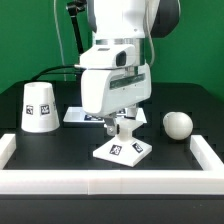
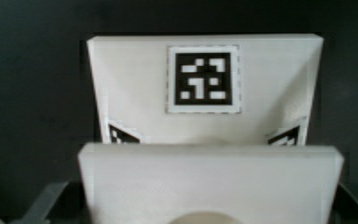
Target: Assemble lamp
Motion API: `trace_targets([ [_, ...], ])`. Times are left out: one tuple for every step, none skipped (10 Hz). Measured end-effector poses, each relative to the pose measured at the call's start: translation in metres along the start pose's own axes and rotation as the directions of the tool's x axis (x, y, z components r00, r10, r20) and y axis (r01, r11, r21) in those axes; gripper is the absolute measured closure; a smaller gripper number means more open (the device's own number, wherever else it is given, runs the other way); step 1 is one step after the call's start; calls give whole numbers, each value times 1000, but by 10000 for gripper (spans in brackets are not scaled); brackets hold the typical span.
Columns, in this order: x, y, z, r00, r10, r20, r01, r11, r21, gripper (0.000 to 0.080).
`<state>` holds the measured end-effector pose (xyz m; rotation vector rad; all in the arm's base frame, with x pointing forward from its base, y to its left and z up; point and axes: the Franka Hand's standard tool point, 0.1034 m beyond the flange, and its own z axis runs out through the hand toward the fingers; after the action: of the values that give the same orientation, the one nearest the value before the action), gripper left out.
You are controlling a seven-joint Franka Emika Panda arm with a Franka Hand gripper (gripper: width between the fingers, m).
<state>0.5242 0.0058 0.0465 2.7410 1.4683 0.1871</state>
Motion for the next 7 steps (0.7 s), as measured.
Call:
trace_targets([
  [1,0,0,997,78,-1,-78,997,1,265],
  [1,0,0,989,149,-3,-149,989,1,265],
  [4,-2,0,962,272,-12,-272,962,-2,265],
  [12,-7,1,908,418,-36,-418,908,-8,264],
  [23,-9,1,863,503,-51,-505,863,-11,264],
  [33,-9,1,817,574,-58,-575,818,-8,264],
  [42,-9,1,745,664,-62,-665,746,2,264],
])
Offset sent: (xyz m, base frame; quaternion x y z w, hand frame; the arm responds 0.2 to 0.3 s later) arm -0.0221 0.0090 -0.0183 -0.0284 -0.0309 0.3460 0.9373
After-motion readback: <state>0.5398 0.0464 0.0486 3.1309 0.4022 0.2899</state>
